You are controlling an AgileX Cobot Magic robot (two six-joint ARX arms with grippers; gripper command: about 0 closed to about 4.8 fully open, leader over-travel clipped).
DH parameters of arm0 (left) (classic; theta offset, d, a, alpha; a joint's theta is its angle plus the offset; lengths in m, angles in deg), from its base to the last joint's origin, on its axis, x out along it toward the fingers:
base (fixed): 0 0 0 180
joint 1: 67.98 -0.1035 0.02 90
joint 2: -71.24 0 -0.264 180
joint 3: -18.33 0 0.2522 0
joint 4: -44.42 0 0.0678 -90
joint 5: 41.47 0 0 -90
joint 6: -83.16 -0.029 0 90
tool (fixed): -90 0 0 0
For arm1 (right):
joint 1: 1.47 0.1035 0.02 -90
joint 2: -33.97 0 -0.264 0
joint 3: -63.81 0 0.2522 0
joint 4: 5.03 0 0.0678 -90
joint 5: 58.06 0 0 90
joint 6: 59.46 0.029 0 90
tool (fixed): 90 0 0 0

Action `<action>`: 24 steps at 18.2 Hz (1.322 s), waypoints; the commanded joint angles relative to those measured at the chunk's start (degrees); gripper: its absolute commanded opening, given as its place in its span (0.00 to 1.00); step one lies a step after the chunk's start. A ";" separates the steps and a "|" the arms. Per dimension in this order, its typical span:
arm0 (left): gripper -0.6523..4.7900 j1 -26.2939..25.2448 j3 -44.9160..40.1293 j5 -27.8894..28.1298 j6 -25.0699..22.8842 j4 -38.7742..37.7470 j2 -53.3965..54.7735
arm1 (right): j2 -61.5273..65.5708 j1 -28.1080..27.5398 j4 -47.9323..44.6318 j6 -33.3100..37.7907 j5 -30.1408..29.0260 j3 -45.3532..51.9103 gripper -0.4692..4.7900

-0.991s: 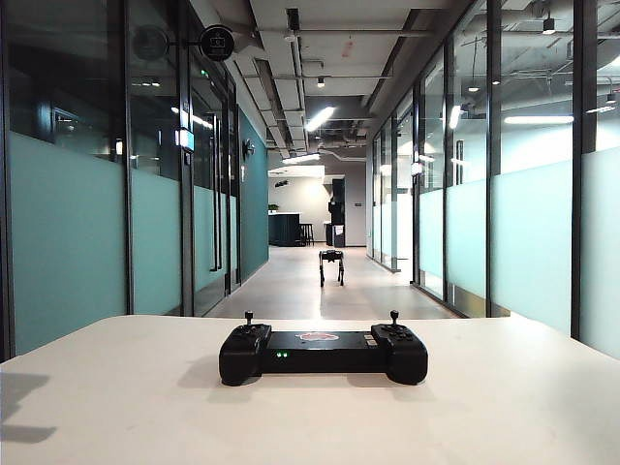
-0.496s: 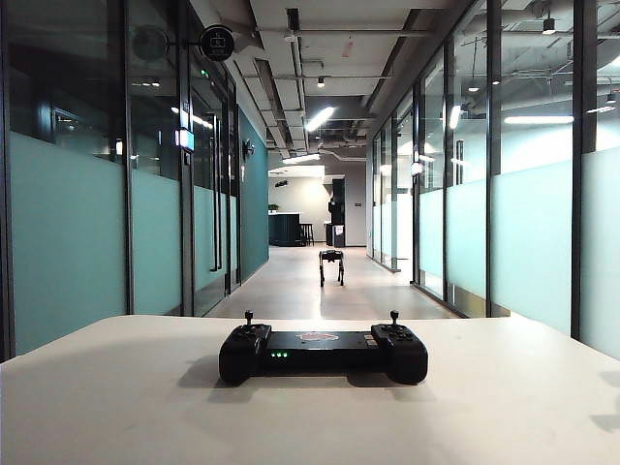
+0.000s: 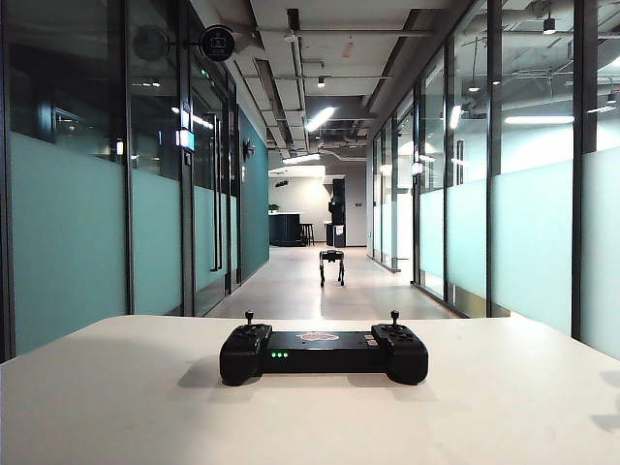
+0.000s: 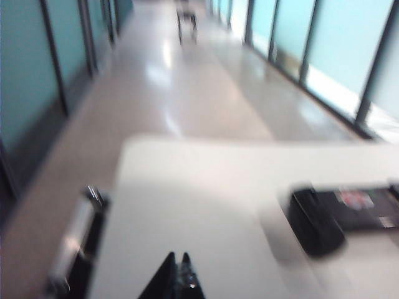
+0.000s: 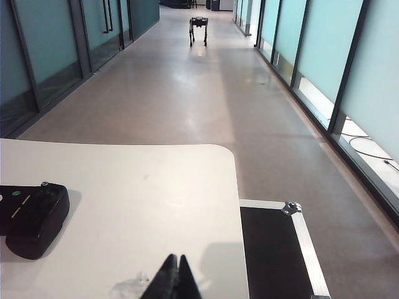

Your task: Push the left joystick on the remote control sitting on the white table forward to make the robot dog walk in a straight line until it approaches the door.

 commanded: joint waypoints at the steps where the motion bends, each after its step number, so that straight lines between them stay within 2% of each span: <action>1: 0.11 -2.67 0.07 -2.78 -1.07 3.15 0.02 | -0.20 -0.02 -0.90 0.15 0.22 0.04 0.09; 5: 0.11 -4.70 0.07 -5.16 -1.01 2.75 0.02 | -0.20 -0.02 -0.90 0.15 0.22 0.04 0.09; 24: 0.11 -4.61 0.07 -5.09 -0.63 2.19 0.02 | -0.20 -0.02 -0.90 0.15 0.22 0.04 0.09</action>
